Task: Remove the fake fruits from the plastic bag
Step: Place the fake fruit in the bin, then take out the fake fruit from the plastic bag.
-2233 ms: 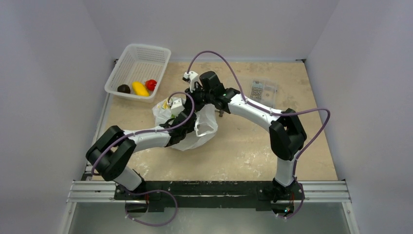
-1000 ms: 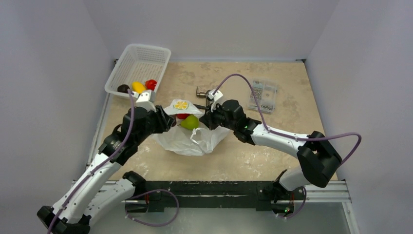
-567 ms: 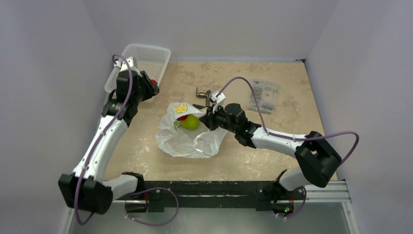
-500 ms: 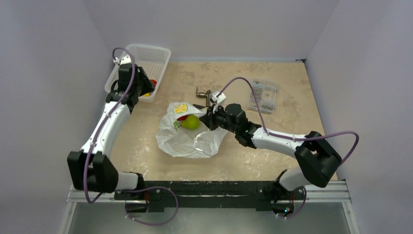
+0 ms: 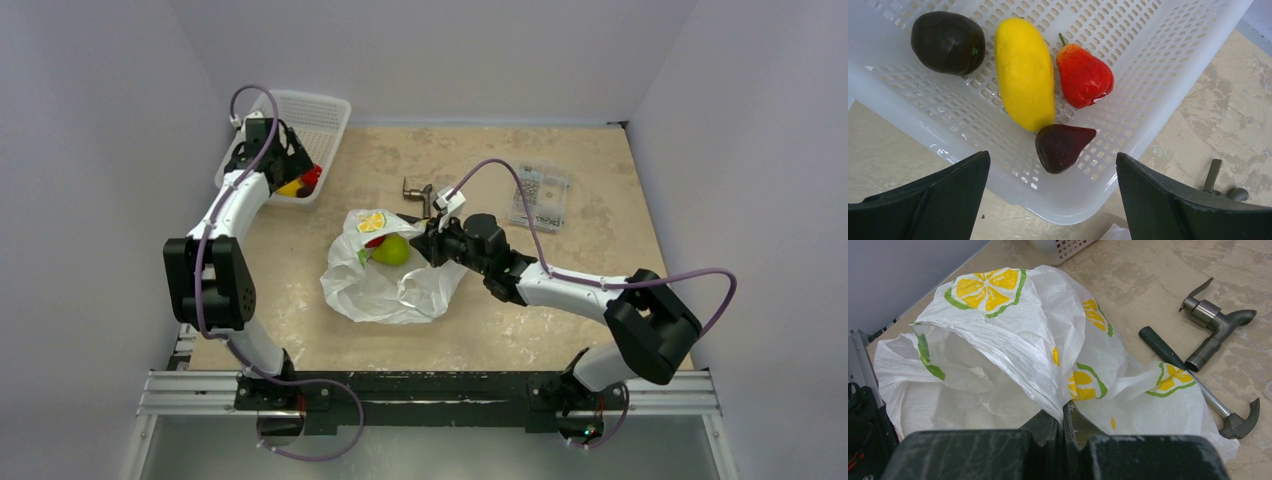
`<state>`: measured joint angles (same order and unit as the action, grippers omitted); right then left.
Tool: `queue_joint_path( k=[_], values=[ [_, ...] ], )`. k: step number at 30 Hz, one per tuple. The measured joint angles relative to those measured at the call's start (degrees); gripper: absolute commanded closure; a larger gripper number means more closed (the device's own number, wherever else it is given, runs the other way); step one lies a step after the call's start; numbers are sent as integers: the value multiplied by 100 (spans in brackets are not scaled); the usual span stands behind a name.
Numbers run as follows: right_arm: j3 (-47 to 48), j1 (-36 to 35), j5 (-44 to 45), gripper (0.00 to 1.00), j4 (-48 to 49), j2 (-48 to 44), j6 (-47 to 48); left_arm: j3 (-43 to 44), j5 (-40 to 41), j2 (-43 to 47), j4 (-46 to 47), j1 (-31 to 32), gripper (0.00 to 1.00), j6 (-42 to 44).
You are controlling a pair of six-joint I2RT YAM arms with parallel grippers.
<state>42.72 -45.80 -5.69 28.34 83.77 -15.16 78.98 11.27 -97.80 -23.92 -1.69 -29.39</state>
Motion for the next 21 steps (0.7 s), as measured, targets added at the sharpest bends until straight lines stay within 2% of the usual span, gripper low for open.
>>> queue_joint_path(
  k=[2,5,9,12,15,21],
  values=[
    [0,0,-2,100,0,4,0,42,-11,87,-105,0,1,4],
    [0,0,-7,100,0,22,2,-92,-166,420,-251,-7,8,-9],
    [0,0,-20,100,0,24,2,-1073,-1014,1801,-328,-7,22,-160],
    [0,0,-52,100,0,35,2,-1827,-1757,2905,-319,105,25,-310],
    [0,0,-133,100,0,37,0,-2450,-2177,3794,-308,680,27,-400],
    [0,0,-142,100,0,37,4,-3873,-2061,5729,-24,2669,32,-723]
  ],
)
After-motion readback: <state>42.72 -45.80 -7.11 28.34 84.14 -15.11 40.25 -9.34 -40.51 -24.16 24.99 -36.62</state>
